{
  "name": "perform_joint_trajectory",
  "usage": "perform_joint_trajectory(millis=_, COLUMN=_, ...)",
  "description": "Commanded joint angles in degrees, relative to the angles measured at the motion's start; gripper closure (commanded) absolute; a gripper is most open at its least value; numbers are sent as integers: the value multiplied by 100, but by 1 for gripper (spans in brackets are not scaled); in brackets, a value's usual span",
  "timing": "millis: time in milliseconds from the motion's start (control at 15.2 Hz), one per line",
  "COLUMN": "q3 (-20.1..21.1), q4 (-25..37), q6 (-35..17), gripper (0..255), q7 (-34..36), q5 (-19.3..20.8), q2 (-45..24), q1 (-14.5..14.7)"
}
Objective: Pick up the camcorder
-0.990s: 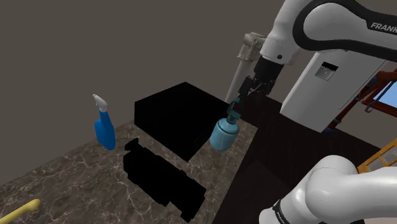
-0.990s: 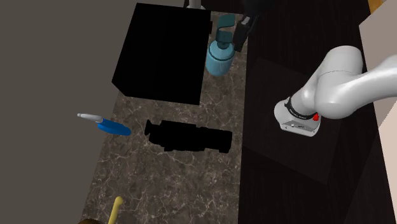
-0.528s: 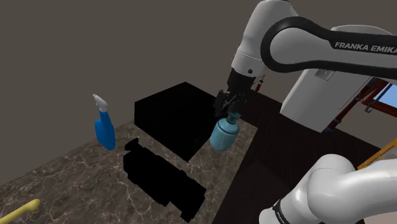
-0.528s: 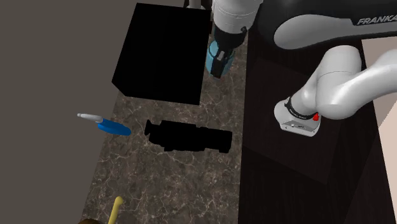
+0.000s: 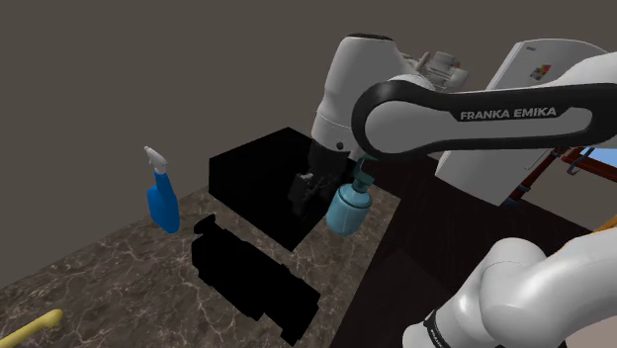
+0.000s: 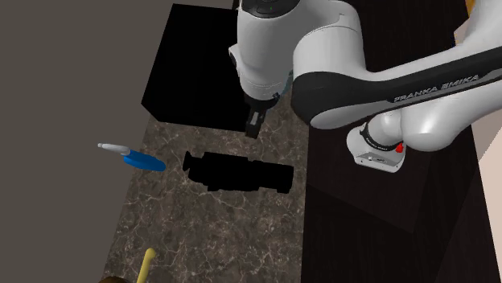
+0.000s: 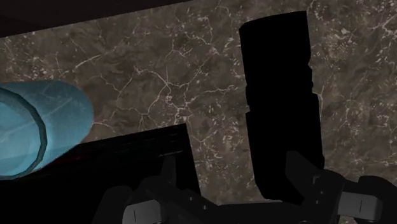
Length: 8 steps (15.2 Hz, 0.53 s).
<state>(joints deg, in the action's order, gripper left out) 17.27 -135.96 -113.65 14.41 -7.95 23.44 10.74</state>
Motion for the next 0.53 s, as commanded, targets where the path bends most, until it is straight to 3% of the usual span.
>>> perform_joint_trajectory(millis=0, q3=203, q4=74, q6=-238, gripper=0, q7=102, q5=48, q2=-291, q1=80)
perform_joint_trajectory(millis=462, q3=863, q4=431, q6=-1059, gripper=0, q7=582, q5=545, q2=-1501, q1=288)
